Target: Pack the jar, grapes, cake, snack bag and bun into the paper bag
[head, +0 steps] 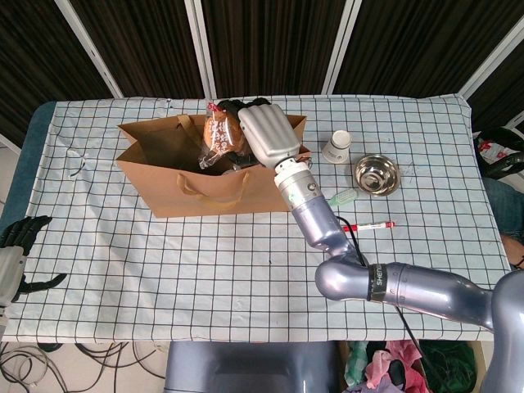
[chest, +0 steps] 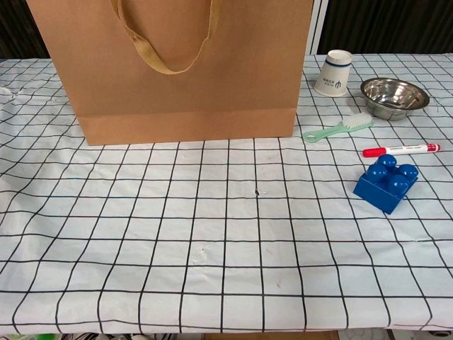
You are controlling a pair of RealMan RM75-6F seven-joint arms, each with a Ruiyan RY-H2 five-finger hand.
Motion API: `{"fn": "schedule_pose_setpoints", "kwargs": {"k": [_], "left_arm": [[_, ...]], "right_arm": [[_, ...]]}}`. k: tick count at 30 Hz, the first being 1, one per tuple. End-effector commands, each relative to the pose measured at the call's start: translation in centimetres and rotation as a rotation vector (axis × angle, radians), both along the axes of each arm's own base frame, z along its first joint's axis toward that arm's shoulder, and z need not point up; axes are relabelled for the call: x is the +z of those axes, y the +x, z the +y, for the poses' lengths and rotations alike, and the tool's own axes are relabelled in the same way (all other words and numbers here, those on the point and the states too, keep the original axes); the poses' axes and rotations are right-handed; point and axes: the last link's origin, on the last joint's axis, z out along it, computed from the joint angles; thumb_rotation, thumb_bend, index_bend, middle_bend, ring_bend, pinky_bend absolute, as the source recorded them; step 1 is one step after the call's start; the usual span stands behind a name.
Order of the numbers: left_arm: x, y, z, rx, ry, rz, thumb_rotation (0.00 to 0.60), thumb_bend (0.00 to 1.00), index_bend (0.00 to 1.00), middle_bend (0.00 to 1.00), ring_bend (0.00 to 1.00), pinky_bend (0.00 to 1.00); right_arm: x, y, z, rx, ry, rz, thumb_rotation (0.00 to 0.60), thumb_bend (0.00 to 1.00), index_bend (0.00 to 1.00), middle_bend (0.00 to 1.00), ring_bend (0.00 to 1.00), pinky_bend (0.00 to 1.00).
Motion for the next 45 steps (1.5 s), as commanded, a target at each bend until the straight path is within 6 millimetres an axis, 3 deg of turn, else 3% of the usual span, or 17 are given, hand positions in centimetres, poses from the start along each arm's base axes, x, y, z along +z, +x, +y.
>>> {"fn": "schedule_pose_setpoints", "kwargs": {"k": [1,4,7,11,17,20,22,25,27,30,33,37,41,45], "left_arm": [[0.3,-0.1,-0.1,0.002,0.008,-0.008,0.600,0.13,0.11,0.09,0.00,0.02],[0.4,-0.1,-0.1,0.002,0.008,-0.011,0.600,0.13,0.11,0.09,0.00,0.02],[0.3,-0.1,-0.1,0.002,0.001,-0.009,0.600,0.13,0.11,0.09,0.00,0.02],[0.2,0.0,-0.1,0.003,-0.005,-0.005,0.600,0.13,0.11,0.09,0.00,0.02],[0.2,-0.1,-0.1,0.006,-0.001,-0.004,0.600,0.13,0.11,0.09,0.00,0.02],[0.3,-0.1,-0.1,0.008,0.002,-0.004,0.600,0.13,0.11,0.09,0.00,0.02],[0.3,-0.2,-0.1,0.010,0.004,-0.005,0.600,0.13,0.11,0.09,0.00,0.02],[0.2,-0.1,-0.1,0.008,-0.004,-0.003,0.600,0.13,0.11,0.09,0.00,0.02],[0.1,0.0,-0.2,0.004,-0.008,-0.004,0.600,0.13,0.11,0.09,0.00,0.02],[0.1,0.1,-0.3,-0.001,-0.007,-0.004,0.600,0.13,0.11,0.09,0.00,0.02],[0.2,0.1,-0.3,-0.004,-0.001,-0.005,0.600,0.13,0.11,0.09,0.00,0.02],[0.4,0.2,-0.4,-0.024,0.013,0.011,0.600,0.13,0.11,0.09,0.00,0.02],[0.7,0.4,-0.6,-0.051,0.056,0.019,0.600,0.13,0.11,0.08,0.00,0.01],[0.9,0.2,-0.8,-0.045,0.069,0.027,0.600,0.13,0.11,0.08,0.00,0.01]], "right_arm": [[-1.0,0.1,-0.7,-0.035,0.002,0.008,0.600,0.29,0.25,0.23,0.29,0.25],[-1.0,0.0,-0.9,-0.048,0.007,0.008,0.600,0.21,0.19,0.08,0.20,0.24],[-0.8,-0.3,-1.0,-0.055,0.001,0.020,0.600,0.15,0.14,0.01,0.14,0.23],[-0.2,-0.5,-1.0,-0.067,0.000,0.015,0.600,0.11,0.07,0.00,0.11,0.22],[1.3,-0.7,-0.7,-0.058,-0.027,-0.005,0.600,0.11,0.06,0.00,0.11,0.22],[2.7,-1.2,-0.3,-0.054,-0.047,-0.016,0.600,0.11,0.06,0.00,0.11,0.22],[4.6,-2.1,0.2,-0.056,-0.093,-0.017,0.600,0.11,0.06,0.00,0.11,0.22],[8.7,-6.2,1.2,-0.099,-0.201,0.006,0.600,0.11,0.06,0.01,0.15,0.22],[10.7,-10.2,1.9,-0.158,-0.219,0.059,0.600,0.12,0.07,0.03,0.18,0.22],[12.6,-14.9,3.4,-0.227,-0.203,0.164,0.600,0.14,0.08,0.05,0.18,0.22],[14.1,-20.5,6.6,-0.287,-0.194,0.282,0.600,0.18,0.08,0.05,0.18,0.23],[14.4,-25.5,12.2,-0.281,-0.207,0.350,0.600,0.19,0.08,0.06,0.18,0.23],[13.0,-29.7,18.0,-0.297,-0.152,0.355,0.600,0.18,0.08,0.06,0.18,0.23],[11.6,-32.0,20.8,-0.316,-0.115,0.349,0.600,0.19,0.07,0.06,0.18,0.23]]}}
